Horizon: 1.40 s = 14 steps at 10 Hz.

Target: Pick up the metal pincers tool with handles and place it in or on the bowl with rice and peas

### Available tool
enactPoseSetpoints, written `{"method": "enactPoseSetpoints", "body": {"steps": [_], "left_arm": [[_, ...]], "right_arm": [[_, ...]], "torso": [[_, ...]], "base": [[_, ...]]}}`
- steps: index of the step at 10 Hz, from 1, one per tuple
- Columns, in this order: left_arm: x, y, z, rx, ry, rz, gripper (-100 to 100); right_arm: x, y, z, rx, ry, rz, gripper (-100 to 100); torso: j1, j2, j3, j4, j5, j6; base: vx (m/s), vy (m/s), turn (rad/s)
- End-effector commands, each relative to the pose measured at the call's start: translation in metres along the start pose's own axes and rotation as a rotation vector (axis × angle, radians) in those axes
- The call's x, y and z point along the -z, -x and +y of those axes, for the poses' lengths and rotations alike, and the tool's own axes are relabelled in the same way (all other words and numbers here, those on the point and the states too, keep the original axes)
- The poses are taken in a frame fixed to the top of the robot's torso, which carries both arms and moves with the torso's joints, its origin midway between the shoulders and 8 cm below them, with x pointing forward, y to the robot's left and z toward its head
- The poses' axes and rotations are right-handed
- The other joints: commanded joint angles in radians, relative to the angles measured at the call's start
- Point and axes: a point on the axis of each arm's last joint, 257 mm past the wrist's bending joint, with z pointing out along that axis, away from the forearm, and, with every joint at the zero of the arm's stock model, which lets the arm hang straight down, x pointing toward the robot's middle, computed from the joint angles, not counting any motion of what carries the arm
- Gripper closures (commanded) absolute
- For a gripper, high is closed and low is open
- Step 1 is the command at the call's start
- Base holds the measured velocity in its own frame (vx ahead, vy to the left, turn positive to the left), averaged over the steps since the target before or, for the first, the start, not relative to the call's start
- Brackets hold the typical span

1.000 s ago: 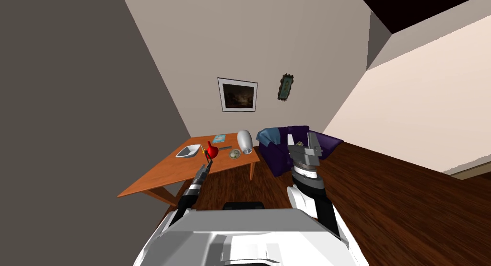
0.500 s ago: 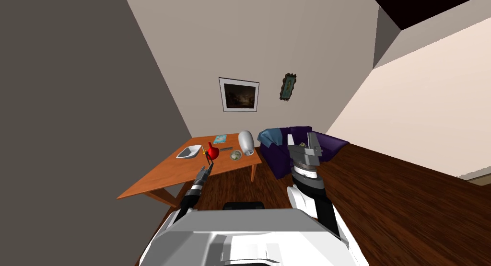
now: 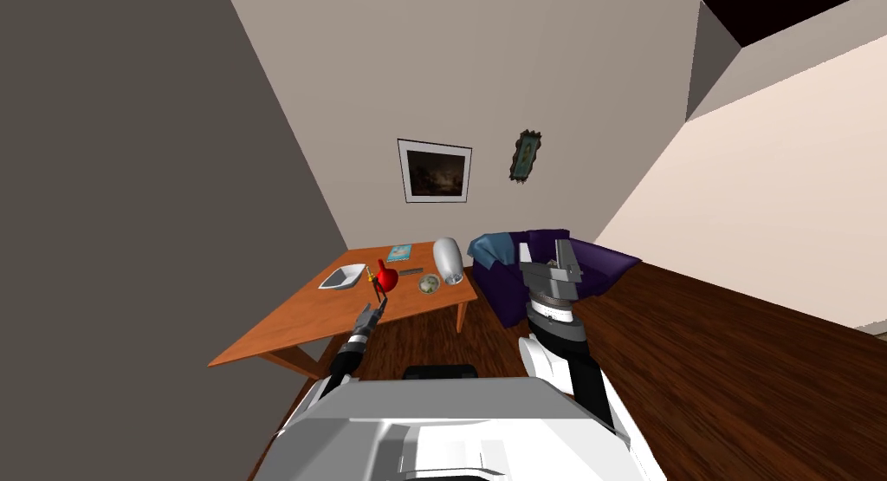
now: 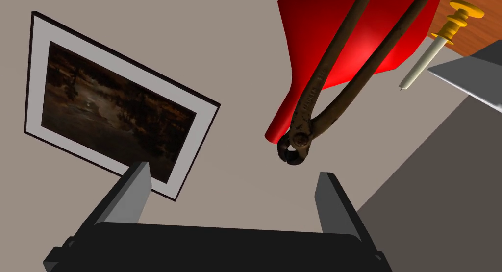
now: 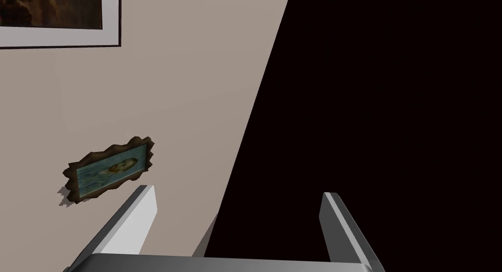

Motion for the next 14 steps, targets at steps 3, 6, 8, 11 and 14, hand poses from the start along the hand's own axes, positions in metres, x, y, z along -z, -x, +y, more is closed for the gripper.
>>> {"method": "enactPoseSetpoints", "body": {"steps": [3,6,8,11,14], "left_arm": [[-0.007,-0.019,0.009,-0.096,0.019,0.035,-100],[-0.009,-0.035,0.015,-0.158,0.031,0.067,-100],[-0.011,-0.044,0.018,-0.206,0.035,0.087,-100],[-0.014,-0.054,0.025,-0.275,0.038,0.114,-100],[-0.014,-0.053,0.024,-0.26,0.037,0.108,-100]], "right_arm": [[0.0,0.0,0.0,0.0,0.0,0.0,0],[0.0,0.0,0.0,0.0,0.0,0.0,0],[0.0,0.0,0.0,0.0,0.0,0.0,0],[0.0,0.0,0.0,0.0,0.0,0.0,0],[0.0,0.0,0.0,0.0,0.0,0.0,0]], "torso": [[0.001,-0.001,-0.001,0.0,0.0,0.0],[0.0,0.0,0.0,0.0,0.0,0.0],[-0.001,-0.001,-0.001,0.0,0.0,0.0],[-0.001,0.0,0.0,0.0,0.0,0.0],[-0.003,0.004,0.002,0.001,-0.001,0.0]], "base": [[0.08,0.067,0.023],[0.06,0.045,0.013],[0.086,0.049,0.019],[0.06,0.045,0.02],[0.007,0.007,0.001]]}}
